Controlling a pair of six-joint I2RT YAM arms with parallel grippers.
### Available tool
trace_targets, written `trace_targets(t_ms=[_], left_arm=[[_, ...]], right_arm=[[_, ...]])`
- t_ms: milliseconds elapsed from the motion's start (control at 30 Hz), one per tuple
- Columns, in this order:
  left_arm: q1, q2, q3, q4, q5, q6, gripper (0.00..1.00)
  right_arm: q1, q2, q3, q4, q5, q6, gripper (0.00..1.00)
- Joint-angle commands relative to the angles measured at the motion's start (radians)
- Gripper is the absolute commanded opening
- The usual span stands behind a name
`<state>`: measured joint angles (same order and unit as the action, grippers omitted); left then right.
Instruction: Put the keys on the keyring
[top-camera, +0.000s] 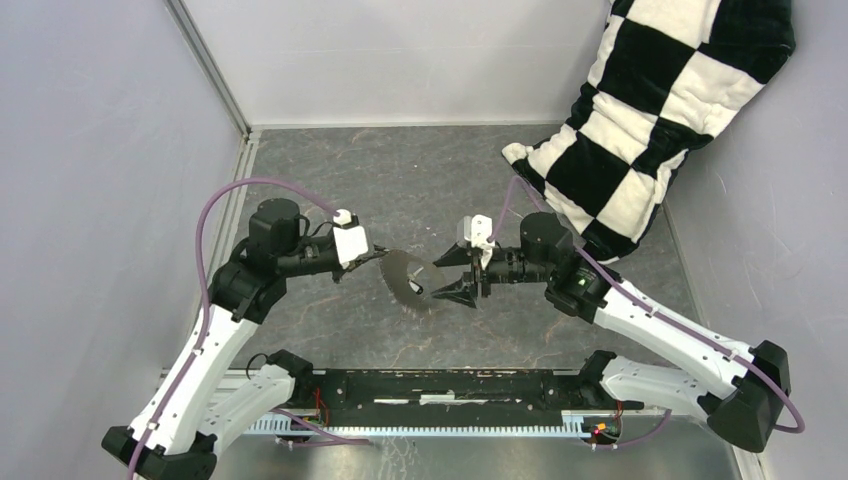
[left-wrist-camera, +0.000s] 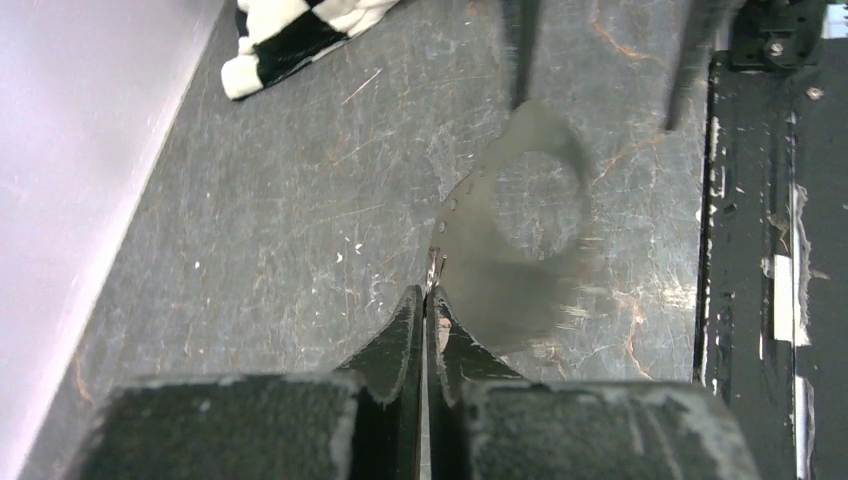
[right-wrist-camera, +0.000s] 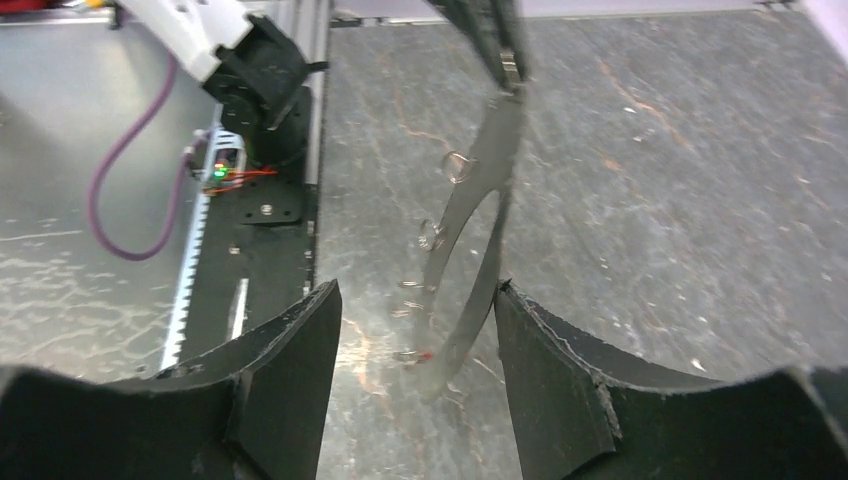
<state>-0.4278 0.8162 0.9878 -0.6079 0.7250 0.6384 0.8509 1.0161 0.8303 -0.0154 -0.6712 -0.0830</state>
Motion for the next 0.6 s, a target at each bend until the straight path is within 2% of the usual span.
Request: trace_targets(t_ms=[0,133,233,333,400,467,567], left_arm=[[0.001,-0.035,0.057,-0.042,0.129,0.14,0.02],[0.001,-0.037,0.07,-0.107,0.173,0.145,0.02],[0.001,-0.033,0.071,-0.114,0.164,0.092,0.02],[0.001,-0.019,0.071,-0.079,0.124,-0.031,0.02],[0.001,-0.005,0.072,-0.08,0.117,-0.095,0.02],[0.001,0.002,0.069,-0.088,0.124,-0.117,0.02],[0.001,0.006,0.066,-0.095,0.137,-0.126,0.02]], right_arm=[[0.005,0.007,0.085,-0.063,0.161,-0.08,0.65],[0.0,-0.016,0.105,-0.063,0.296,-0.107,0.73],[0.0,-0.039,0.099,-0.004,0.29,-0.107,0.76],[0.002,-0.046,0.083,0.074,0.195,-0.093,0.76],[0.001,-0.023,0.086,0.129,0.077,-0.067,0.74],[0.001,0.023,0.113,0.167,-0.049,-0.032,0.71],[0.014,0.106,0.191,0.117,-0.113,-0.053,0.65]])
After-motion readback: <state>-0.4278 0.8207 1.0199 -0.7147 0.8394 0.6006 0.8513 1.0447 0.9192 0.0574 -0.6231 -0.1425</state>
